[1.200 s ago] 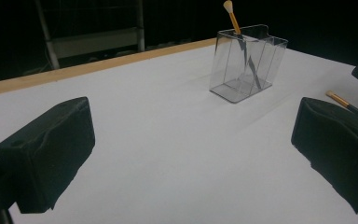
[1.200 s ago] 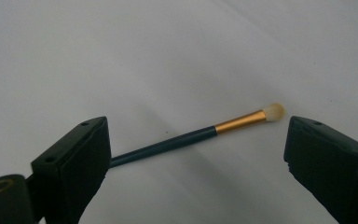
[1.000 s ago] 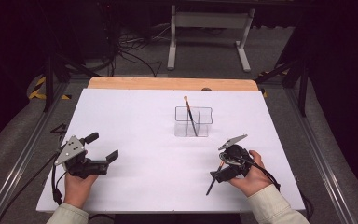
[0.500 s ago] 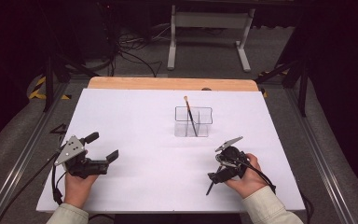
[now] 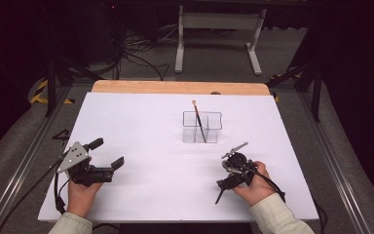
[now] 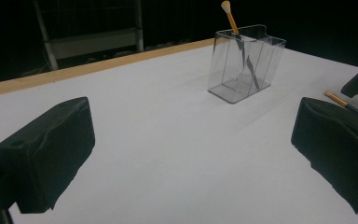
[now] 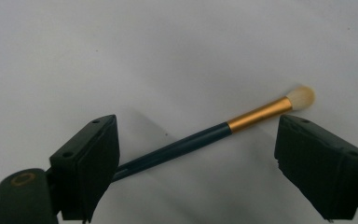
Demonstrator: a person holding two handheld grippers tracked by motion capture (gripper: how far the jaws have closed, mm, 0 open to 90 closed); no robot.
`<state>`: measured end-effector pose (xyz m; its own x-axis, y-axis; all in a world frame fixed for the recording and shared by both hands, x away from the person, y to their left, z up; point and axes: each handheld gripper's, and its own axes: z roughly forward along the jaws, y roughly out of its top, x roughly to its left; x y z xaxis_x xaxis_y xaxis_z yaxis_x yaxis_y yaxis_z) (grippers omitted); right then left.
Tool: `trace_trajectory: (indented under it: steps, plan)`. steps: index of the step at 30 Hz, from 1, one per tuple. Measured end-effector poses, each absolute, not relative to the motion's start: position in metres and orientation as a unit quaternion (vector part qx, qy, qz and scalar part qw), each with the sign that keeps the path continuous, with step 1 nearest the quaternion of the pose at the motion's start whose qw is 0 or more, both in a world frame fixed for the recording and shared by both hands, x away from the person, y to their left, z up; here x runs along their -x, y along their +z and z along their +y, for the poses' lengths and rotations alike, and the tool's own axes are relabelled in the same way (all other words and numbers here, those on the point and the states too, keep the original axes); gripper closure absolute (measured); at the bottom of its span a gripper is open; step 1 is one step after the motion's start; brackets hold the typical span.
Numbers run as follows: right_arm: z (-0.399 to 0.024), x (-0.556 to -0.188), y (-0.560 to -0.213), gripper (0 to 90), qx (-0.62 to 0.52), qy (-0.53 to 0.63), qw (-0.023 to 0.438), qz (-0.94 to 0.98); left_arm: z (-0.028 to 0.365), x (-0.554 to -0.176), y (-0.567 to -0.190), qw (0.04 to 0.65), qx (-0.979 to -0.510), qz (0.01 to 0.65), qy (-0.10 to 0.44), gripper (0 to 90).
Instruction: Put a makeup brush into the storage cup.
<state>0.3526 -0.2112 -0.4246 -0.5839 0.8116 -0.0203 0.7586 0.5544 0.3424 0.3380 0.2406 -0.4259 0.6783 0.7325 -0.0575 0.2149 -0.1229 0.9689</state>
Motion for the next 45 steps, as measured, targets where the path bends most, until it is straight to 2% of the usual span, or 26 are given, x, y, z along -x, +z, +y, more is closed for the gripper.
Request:
trace_trajectory:
  steps: [5,22,32,33,34,36,38,43,44,45]
  plan:
    - [-0.209,-0.354,-0.427,18.9,-0.448,0.138,0.086,0.879,0.24,-0.338,-0.426,0.573,-0.714,0.331,0.226,0.3]
    - [-0.205,-0.358,-0.43,20.2,-0.447,0.114,0.075,0.884,0.241,-0.338,-0.426,0.573,-0.715,0.331,0.227,0.4]
    - [-0.202,-0.363,-0.426,30.6,-0.449,0.093,0.063,0.886,0.241,-0.339,-0.426,0.573,-0.714,0.332,0.226,0.4]
    - [-0.202,-0.363,-0.426,33.1,-0.449,0.093,0.063,0.886,0.241,-0.339,-0.426,0.573,-0.714,0.332,0.227,0.4]
    - [-0.202,-0.362,-0.424,39.6,-0.448,0.09,0.063,0.887,0.241,-0.339,-0.426,0.573,-0.715,0.332,0.226,0.4]
    - [-0.202,-0.362,-0.424,41.9,-0.447,0.089,0.064,0.888,0.241,-0.339,-0.426,0.572,-0.716,0.331,0.226,0.4]
    - [-0.201,-0.362,-0.423,49.9,-0.444,0.082,0.06,0.89,0.241,-0.338,-0.426,0.572,-0.715,0.331,0.226,0.4]
    - [-0.202,-0.364,-0.421,60.7,-0.446,0.074,0.056,0.89,0.241,-0.338,-0.426,0.573,-0.714,0.332,0.227,0.4]
    - [-0.202,-0.364,-0.421,60.7,-0.446,0.074,0.056,0.89,0.241,-0.338,-0.426,0.573,-0.714,0.332,0.227,0.4]
    - [-0.202,-0.365,-0.42,65.2,-0.449,0.072,0.052,0.889,0.242,-0.338,-0.426,0.572,-0.715,0.332,0.227,0.4]
